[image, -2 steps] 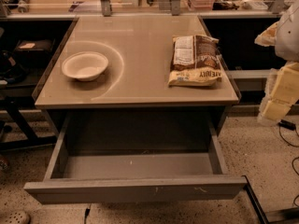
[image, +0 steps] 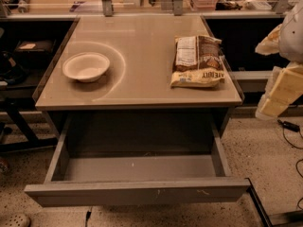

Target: Close top drawer

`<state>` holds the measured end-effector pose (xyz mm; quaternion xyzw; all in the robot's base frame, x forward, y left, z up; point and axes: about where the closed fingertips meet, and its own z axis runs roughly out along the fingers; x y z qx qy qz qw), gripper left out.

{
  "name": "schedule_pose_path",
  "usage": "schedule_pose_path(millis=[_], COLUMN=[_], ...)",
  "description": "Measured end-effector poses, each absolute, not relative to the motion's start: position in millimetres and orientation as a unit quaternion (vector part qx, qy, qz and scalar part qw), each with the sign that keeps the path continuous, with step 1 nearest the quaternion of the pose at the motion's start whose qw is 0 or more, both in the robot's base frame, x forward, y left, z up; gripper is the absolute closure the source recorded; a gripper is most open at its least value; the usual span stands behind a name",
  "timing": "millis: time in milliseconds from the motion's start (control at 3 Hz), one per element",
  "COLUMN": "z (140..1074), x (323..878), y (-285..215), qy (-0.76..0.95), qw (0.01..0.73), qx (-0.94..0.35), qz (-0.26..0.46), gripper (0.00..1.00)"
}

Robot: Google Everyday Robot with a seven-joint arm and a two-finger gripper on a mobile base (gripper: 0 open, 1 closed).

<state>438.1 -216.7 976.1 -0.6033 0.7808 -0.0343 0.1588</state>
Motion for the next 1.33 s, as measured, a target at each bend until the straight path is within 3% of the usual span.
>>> schedule_pose_path(millis=[1000,1333], z=[976.1,972.5], x=[438.1,430.6], y=[-216.7,-217.8], qy=[0.781,0.785], qw=[0.159,0.155], qx=[-0.603,-0.598], qz=[-0.034,-0.037], gripper=[0.88,1.00])
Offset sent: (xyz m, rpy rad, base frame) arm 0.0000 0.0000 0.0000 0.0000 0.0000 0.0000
